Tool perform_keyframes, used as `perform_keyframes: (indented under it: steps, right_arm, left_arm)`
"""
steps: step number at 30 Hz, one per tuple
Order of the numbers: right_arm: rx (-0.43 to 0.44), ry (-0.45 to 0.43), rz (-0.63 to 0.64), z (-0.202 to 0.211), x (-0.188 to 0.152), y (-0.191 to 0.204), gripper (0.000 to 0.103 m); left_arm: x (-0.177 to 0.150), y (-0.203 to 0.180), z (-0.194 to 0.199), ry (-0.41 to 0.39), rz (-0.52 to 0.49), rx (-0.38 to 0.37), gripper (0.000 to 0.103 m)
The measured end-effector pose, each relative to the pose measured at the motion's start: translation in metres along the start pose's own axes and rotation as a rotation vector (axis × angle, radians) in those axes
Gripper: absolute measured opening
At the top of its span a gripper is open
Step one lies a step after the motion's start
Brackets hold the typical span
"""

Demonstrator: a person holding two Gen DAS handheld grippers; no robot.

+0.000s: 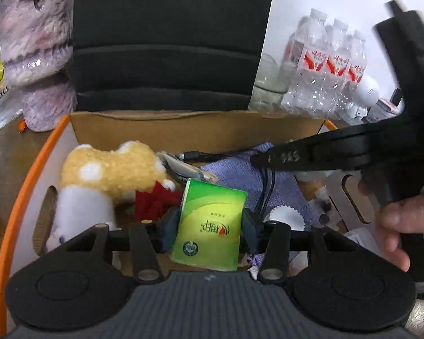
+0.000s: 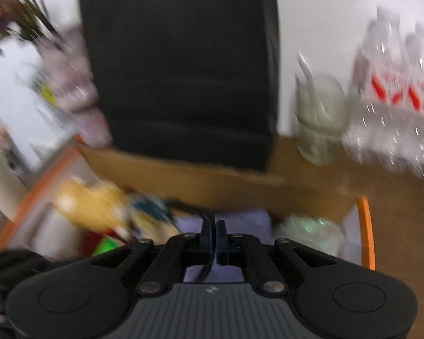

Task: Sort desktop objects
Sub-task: 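Carry the green pack and black cable over the box and open both tools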

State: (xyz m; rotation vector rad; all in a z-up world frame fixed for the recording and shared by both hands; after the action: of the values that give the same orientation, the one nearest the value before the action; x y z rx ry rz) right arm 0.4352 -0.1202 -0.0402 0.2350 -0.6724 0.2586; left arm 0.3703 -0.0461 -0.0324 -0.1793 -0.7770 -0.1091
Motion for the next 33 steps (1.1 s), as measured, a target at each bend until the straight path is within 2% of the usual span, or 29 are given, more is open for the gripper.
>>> perform_keyframes:
  steps: [1, 2, 3, 5, 7, 8, 9, 12, 14, 16, 18, 20, 22, 25, 29, 33]
  right_arm:
    - [0.004, 0.025, -0.02, -0.004, -0.002, -0.003, 0.003]
    - [0.002, 0.032, -0.024, -0.005, -0.004, -0.004, 0.008]
    - [-0.024, 0.046, -0.008, -0.006, -0.005, -0.006, 0.017]
    - [-0.057, 0.05, 0.008, 0.0, -0.004, -0.008, 0.021]
    - [-0.017, 0.016, -0.02, 0.02, -0.001, -0.008, 0.038]
    - [0.008, -0.008, -0.04, 0.032, 0.001, -0.008, 0.052]
    - [0.018, -0.018, -0.051, 0.04, 0.003, -0.008, 0.062]
    - [0.001, -0.017, -0.041, 0.059, 0.004, -0.007, 0.062]
    - [-0.007, 0.003, -0.051, 0.067, -0.003, -0.008, 0.063]
    - [0.001, 0.029, -0.06, 0.072, -0.016, -0.005, 0.067]
    - [-0.002, 0.057, -0.065, 0.076, -0.033, -0.004, 0.071]
    - [-0.013, 0.081, -0.065, 0.078, -0.048, -0.002, 0.071]
    - [-0.022, 0.088, -0.074, 0.083, -0.061, -0.002, 0.071]
    - [-0.02, 0.079, -0.08, 0.094, -0.076, -0.002, 0.072]
    - [-0.035, 0.045, -0.079, 0.108, -0.086, -0.007, 0.075]
    - [-0.038, 0.054, -0.082, 0.12, -0.093, -0.009, 0.075]
  left_arm:
    - [-0.001, -0.003, 0.0, 0.009, -0.004, -0.013, 0.071]
    - [0.0, -0.004, 0.002, 0.013, -0.002, -0.026, 0.076]
    - [0.0, -0.004, 0.007, 0.013, -0.001, -0.045, 0.076]
    - [0.003, 0.0, 0.025, -0.005, 0.025, -0.076, 0.077]
    - [0.01, 0.01, 0.049, -0.049, 0.034, -0.084, 0.084]
    - [0.014, 0.016, 0.057, -0.062, 0.03, -0.067, 0.087]
    - [0.016, 0.025, 0.065, -0.072, 0.03, -0.032, 0.088]
    - [0.008, 0.056, 0.073, -0.069, 0.045, 0.123, 0.091]
    - [-0.008, 0.067, 0.07, -0.028, 0.045, 0.183, 0.09]
    - [-0.025, 0.067, 0.067, 0.009, 0.044, 0.167, 0.09]
    - [-0.034, 0.059, 0.069, 0.014, -0.012, 0.202, 0.09]
    - [-0.044, 0.048, 0.068, 0.068, -0.033, 0.191, 0.09]
    - [-0.049, 0.045, 0.066, 0.106, 0.018, 0.157, 0.09]
    - [-0.053, 0.047, 0.066, 0.132, 0.051, 0.153, 0.09]
    - [-0.055, 0.045, 0.071, 0.146, 0.066, 0.162, 0.089]
    - [-0.047, 0.042, 0.09, 0.094, 0.088, 0.141, 0.09]
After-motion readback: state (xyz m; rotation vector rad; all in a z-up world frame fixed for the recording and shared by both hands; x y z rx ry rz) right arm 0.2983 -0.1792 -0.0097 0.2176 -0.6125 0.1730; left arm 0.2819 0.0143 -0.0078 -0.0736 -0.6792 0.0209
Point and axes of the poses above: each gripper's, at about its wrist camera, not at the fingertips, and z roughly against the way its jaws point, y to its left, x to its top, the point moved 10 cm from there along -z, roughly the way its jaws point, and after that the axes turned 1 degree about -x, right-handed, at the moved point
